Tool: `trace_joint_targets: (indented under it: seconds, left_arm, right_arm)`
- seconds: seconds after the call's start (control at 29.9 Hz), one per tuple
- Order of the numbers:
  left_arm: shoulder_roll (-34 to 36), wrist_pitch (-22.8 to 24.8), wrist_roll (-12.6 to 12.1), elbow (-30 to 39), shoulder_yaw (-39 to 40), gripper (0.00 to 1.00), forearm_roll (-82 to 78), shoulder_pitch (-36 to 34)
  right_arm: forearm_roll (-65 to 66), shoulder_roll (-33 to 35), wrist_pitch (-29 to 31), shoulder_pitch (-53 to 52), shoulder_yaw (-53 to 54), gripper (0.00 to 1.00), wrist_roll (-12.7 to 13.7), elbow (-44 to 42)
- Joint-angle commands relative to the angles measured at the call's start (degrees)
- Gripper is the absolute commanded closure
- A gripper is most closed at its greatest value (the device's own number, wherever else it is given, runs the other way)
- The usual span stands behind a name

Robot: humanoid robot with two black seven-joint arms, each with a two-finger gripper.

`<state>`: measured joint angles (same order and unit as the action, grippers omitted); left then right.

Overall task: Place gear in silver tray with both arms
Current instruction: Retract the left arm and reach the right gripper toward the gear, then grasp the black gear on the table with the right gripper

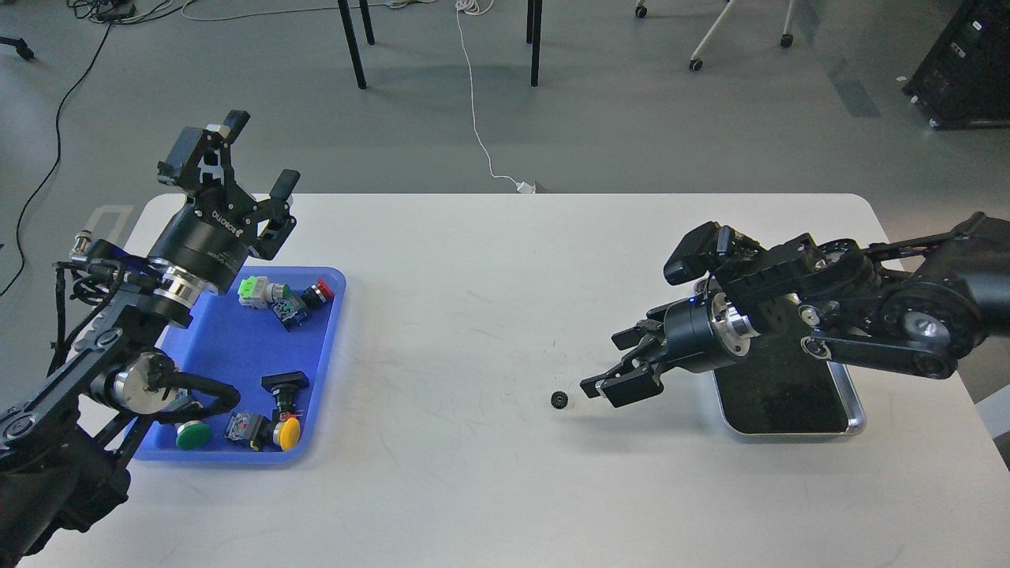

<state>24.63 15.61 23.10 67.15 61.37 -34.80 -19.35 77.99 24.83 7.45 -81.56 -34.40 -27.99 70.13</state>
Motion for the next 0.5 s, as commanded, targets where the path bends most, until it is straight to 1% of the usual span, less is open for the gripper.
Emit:
trace_joint_targets:
  seconds: [0.0, 0.2, 0.23, 0.33, 0.47]
  left_arm:
    - [-0.02, 0.21, -0.07, 0.00, -0.03, 0.02, 0.00, 0.02]
    - [-0.02, 0.21, -0.07, 0.00, -0.20, 0.02, -0.09, 0.11]
    - [0.07, 0.30, -0.07, 0.00, -0.20, 0.02, -0.18, 0.11]
    - [-0.02, 0.21, -0.07, 0.00, -0.20, 0.02, -0.09, 0.11]
    - [-0.11, 0.30, -0.07, 0.00, -0.29, 0.02, -0.18, 0.11]
  right_arm:
    - [1.10, -4.86, -0.06, -2.02, -3.65, 0.02, -0.01, -2.79]
    - [1.28, -10.32, -0.50, -2.03, -6.63, 0.04, -0.01, -5.61]
    - [1.28, -10.93, -1.11, -2.03, -7.78, 0.04, -0.01, -6.14]
    - [1.20, -13.22, -6.11, -1.42, -10.94, 0.05, -0.01, -7.55]
    - [1.02, -15.77, -8.41, -0.45, -12.88, 0.07, -0.01, -10.45]
